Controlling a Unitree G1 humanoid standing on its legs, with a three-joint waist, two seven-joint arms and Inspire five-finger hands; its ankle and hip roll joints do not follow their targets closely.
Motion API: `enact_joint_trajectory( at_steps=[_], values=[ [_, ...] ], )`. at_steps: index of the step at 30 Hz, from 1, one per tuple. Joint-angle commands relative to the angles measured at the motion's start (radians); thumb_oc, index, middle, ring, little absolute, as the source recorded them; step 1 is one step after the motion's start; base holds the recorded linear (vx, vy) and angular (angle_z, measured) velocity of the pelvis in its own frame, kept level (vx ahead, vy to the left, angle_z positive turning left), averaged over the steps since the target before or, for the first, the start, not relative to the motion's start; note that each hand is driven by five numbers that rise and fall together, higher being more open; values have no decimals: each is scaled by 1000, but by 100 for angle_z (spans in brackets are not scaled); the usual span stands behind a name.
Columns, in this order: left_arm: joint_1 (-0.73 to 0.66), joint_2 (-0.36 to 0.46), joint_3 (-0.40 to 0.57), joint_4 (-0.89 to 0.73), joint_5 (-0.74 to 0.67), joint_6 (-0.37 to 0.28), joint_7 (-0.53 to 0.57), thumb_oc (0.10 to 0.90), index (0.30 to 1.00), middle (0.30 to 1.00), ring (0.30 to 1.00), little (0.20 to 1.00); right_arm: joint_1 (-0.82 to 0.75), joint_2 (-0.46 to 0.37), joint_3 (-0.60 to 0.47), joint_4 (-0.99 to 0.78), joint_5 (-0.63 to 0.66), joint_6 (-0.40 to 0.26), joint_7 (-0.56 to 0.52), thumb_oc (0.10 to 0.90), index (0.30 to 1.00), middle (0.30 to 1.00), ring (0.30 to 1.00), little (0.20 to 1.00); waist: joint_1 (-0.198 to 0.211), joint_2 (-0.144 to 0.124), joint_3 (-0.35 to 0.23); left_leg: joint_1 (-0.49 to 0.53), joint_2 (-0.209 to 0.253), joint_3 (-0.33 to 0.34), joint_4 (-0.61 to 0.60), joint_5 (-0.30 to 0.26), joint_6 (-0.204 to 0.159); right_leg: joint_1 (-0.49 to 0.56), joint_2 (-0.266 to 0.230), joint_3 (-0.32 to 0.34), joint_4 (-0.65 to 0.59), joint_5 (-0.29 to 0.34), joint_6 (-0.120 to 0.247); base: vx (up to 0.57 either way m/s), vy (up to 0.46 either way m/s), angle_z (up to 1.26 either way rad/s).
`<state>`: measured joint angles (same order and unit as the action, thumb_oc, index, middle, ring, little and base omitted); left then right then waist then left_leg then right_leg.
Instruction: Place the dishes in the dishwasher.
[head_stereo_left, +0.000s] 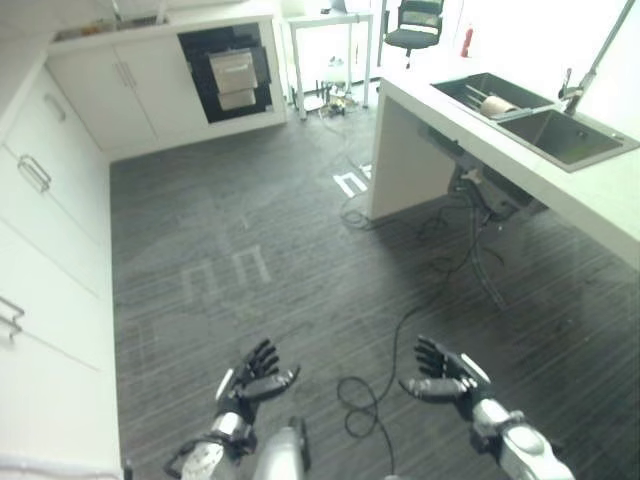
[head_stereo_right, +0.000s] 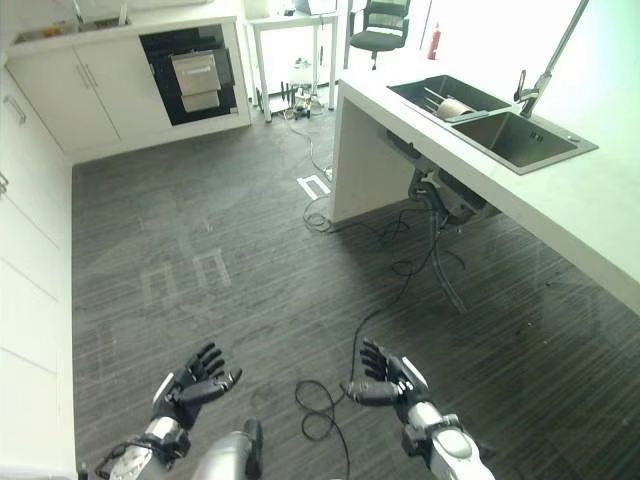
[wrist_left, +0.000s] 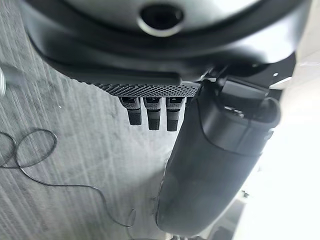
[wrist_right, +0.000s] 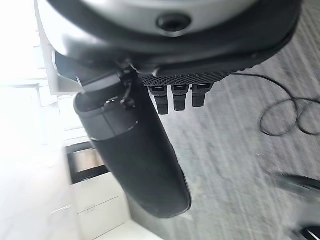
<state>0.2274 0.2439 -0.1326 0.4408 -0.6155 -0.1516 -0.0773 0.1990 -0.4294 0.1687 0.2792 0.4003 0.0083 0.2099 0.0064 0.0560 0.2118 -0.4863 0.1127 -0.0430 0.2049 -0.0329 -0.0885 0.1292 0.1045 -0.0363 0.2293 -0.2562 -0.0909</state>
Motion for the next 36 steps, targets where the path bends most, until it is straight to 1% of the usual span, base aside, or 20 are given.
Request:
enact_joint_trajectory(
  at_steps=[1, 6, 9, 10, 11, 13, 14, 16, 17, 19, 23, 26, 27, 28, 30, 31, 33, 34, 35, 36],
  values=[
    [-9, 45, 32, -142, 14, -110, -16, 800, 900, 900, 900, 900, -46, 0, -20, -153, 0, -100, 32, 800, 900, 900, 900, 900, 56, -60, -48, 73, -25, 18, 95, 66, -20, -107, -69, 74, 71, 46, 157, 414, 207, -71],
    [-66, 84, 25, -153, 0, -74, 13, 800, 900, 900, 900, 900, -57, 19, -24, -171, 25, -77, 20, 800, 900, 900, 900, 900, 54, -65, -88, 136, -30, 61, 95, 40, 21, -8, -144, 45, 71, 18, 199, 464, 211, -43],
    [-77, 103, 6, -169, 25, -68, 8, 800, 900, 900, 900, 900, -53, 54, -20, -189, 20, -78, -15, 800, 900, 900, 900, 900, 50, -93, -109, 174, -95, 45, 95, 14, 67, 21, -196, 10, 71, 192, 252, 438, 133, 34],
    [-83, 109, -4, -160, 45, -68, 15, 800, 900, 900, 900, 900, -59, 70, -15, -182, 20, -79, -27, 800, 900, 900, 900, 900, 47, -81, -116, 202, -109, 25, 95, 0, 85, 46, -210, -33, 89, 330, 275, 470, 184, 53],
    [-85, 115, -10, -153, 80, -64, 33, 800, 900, 900, 900, 900, -62, 78, -11, -178, 25, -82, -29, 800, 900, 900, 900, 900, 49, -67, -115, 217, -111, 16, 95, -11, 96, 33, -214, -49, 211, 383, 282, 451, 197, 42],
    [-87, 122, -17, -144, 131, -62, 48, 800, 900, 900, 900, 900, -75, 90, 3, -173, 31, -88, -23, 800, 900, 900, 900, 900, 39, -45, -102, 270, -111, 15, 95, -35, 108, -97, -224, -55, 385, 436, 273, 393, 137, 16],
    [-91, 135, -18, -149, 150, -65, 68, 800, 900, 900, 900, 900, -101, 100, 21, -159, 29, -94, -26, 800, 900, 900, 900, 900, 32, -38, -87, 304, -118, 11, 95, -44, 108, -184, -227, -104, 332, 375, 246, 583, -33, -19],
    [-97, 155, -1, -185, 152, -50, 65, 800, 900, 900, 900, 900, -100, 102, 20, -176, 40, -76, -33, 800, 900, 900, 900, 900, 21, -60, -72, 340, -131, 16, 95, -64, 99, -193, -216, -190, 98, 357, 243, 699, -292, 4],
    [-78, 168, 9, -256, 129, -57, 67, 800, 900, 900, 900, 900, -73, 91, 21, -167, 50, -90, -46, 800, 900, 900, 900, 900, -11, -124, -38, 443, -171, 48, 95, -161, 88, -383, -318, -228, 71, 350, 274, 657, -383, -24],
    [-70, 172, 0, -299, 77, -66, 55, 800, 900, 900, 900, 900, -68, 88, 21, -187, 10, -95, -82, 800, 900, 900, 900, 900, -27, -134, -34, 490, -173, 46, 95, -207, 94, -433, -342, -210, 71, 402, 281, 675, -437, -51],
    [-80, 150, -12, -388, 13, -95, 9, 800, 900, 900, 900, 900, -97, 34, -13, -189, 3, -74, -194, 800, 900, 900, 900, 900, -44, -125, -82, 581, -128, 72, 95, -230, 69, -395, -306, -191, 71, 314, 246, 506, -295, -14],
    [-95, 146, -17, -428, 1, -121, -3, 800, 900, 900, 900, 900, -98, 1, -51, -219, -47, -104, -221, 800, 900, 900, 900, 900, -49, -108, -91, 624, -93, 85, 95, -28, 21, -356, -255, -171, 71, 268, 199, 312, -166, -34],
    [-96, 146, -17, -430, 2, -122, -3, 800, 900, 900, 900, 900, -99, -3, -54, -221, -51, -107, -219, 800, 900, 900, 900, 900, -49, -111, -92, 635, -93, 89, 95, -8, 18, -354, -254, -167, 71, 265, 196, 380, -243, -49],
    [-105, 142, -16, -450, 6, -134, -6, 800, 900, 900, 900, 900, -97, -37, -84, -256, -54, -116, -207, 800, 900, 900, 900, 900, -51, -133, -88, 621, -75, 112, 175, 117, -9, -321, -242, -133, 71, 236, 163, 361, -283, -44],
    [-113, 132, -12, -475, 12, -157, -20, 800, 900, 900, 900, 900, -82, -56, -123, -300, -38, -134, -202, 800, 900, 900, 900, 900, -44, -178, -59, 409, -89, 108, 521, 154, -1, -260, -237, -82, 71, 211, 121, 428, -307, -41],
    [-120, 130, -7, -469, 20, -177, -25, 800, 900, 900, 900, 900, -76, -63, -139, -315, -41, -139, -208, 800, 900, 900, 900, 900, -34, -170, -44, 322, -97, 101, 521, 115, 26, -238, -208, -65, 71, 198, 122, 486, -95, -78],
    [-77, 148, 22, -517, 42, -211, -7, 800, 900, 900, 900, 900, -57, -80, -180, -383, -13, -139, -175, 800, 900, 900, 900, 900, -18, -138, -38, 349, -81, 115, 95, 106, 34, -203, -122, 29, 71, 149, 147, 693, 176, -182],
    [-51, 146, 39, -548, 34, -253, 16, 800, 900, 900, 900, 900, -49, -89, -187, -428, -5, -133, -150, 800, 900, 900, 900, 900, 6, -99, -34, 241, -98, -7, 95, 40, 26, -175, -58, 98, 71, 118, 156, 729, 322, -226],
    [-32, 139, 56, -591, 52, -289, 51, 800, 900, 900, 900, 900, -49, -92, -187, -462, 24, -136, -109, 800, 900, 900, 900, 900, 32, -80, -43, 170, -120, -93, 95, 83, 12, -162, -15, 150, 71, 103, 147, 589, 269, -191],
    [-36, 136, 66, -608, 58, -317, 60, 800, 900, 900, 900, 900, -56, -95, -186, -474, 27, -152, -96, 800, 900, 900, 900, 900, 44, -75, -45, 143, -123, -99, 95, 112, 7, -143, -2, 170, 71, 86, 142, 439, 219, -225]
  ],
)
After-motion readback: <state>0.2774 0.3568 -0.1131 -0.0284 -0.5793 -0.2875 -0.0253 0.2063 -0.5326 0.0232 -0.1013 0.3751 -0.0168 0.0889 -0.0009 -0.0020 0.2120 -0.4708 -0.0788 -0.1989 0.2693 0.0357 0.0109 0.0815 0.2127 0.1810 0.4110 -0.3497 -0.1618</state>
